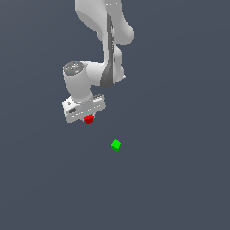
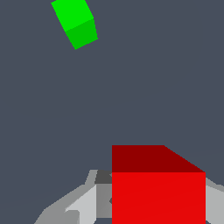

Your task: Stack the red cube on top of the green cube.

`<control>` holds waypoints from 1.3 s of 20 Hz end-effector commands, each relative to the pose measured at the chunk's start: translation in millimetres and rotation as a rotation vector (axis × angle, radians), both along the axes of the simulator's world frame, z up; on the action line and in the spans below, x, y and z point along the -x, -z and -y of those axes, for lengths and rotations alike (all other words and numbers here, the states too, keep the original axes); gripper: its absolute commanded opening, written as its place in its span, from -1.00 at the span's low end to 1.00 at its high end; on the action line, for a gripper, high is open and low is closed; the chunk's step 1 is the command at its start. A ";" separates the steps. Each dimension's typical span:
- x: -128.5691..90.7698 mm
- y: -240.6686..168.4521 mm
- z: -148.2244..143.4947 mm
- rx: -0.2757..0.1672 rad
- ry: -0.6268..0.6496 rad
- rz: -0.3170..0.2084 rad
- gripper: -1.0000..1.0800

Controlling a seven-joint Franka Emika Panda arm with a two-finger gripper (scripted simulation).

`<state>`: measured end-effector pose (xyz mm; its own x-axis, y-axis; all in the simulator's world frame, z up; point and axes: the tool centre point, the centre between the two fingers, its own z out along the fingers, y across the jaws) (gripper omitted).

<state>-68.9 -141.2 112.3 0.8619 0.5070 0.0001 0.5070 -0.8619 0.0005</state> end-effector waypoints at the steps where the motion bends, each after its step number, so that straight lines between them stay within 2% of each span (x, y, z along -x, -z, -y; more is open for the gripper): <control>1: -6.9 2.8 -9.9 0.000 -0.001 0.000 -1.00; 16: -84.7 36.3 -113.1 -0.001 -0.001 0.000 -1.00; 26: -111.6 46.9 -144.5 0.000 -0.001 0.000 -1.00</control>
